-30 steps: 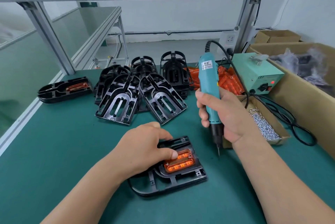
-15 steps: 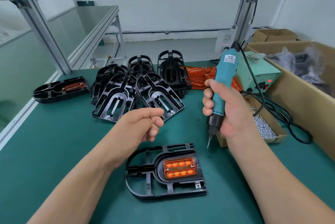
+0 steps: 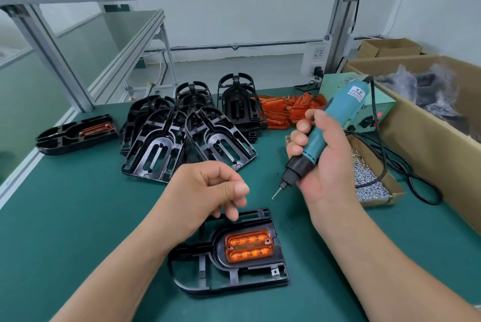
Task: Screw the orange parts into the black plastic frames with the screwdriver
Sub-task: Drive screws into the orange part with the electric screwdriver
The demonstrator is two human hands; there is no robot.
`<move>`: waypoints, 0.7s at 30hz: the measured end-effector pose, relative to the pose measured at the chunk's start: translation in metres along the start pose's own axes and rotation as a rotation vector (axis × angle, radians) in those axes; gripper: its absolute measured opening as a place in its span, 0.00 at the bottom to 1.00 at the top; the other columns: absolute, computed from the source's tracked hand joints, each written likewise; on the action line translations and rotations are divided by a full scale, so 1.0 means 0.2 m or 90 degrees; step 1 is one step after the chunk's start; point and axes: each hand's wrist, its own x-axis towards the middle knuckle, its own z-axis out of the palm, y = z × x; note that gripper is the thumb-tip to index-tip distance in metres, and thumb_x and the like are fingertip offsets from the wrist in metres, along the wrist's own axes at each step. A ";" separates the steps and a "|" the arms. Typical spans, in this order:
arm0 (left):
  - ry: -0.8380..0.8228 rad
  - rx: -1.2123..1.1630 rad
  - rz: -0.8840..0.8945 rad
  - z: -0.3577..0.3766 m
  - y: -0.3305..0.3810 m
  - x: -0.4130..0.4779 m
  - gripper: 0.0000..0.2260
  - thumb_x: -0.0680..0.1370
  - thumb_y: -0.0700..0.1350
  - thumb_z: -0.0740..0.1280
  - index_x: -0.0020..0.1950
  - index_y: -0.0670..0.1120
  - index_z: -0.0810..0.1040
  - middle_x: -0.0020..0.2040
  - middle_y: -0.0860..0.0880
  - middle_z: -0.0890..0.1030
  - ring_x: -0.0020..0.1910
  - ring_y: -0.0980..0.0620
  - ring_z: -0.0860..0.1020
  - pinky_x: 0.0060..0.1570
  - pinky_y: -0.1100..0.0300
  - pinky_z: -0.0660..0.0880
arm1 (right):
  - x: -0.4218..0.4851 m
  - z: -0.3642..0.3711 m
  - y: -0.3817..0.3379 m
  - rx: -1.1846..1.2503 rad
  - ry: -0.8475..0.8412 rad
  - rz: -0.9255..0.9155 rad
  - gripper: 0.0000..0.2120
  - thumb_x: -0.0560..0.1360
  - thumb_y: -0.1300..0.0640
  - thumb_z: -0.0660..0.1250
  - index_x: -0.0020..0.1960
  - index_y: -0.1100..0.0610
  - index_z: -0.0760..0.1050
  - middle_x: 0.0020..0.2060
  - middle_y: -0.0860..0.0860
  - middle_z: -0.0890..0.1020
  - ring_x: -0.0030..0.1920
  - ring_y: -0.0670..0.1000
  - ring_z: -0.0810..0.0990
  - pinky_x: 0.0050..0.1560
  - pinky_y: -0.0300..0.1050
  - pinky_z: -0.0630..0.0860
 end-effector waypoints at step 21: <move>-0.126 0.038 0.028 0.11 -0.01 -0.05 0.11 0.84 0.38 0.64 0.60 0.53 0.78 0.51 0.51 0.88 0.52 0.51 0.87 0.49 0.62 0.81 | -0.10 0.08 -0.01 0.049 -0.125 -0.062 0.05 0.84 0.55 0.62 0.53 0.54 0.75 0.35 0.48 0.73 0.30 0.45 0.71 0.29 0.38 0.71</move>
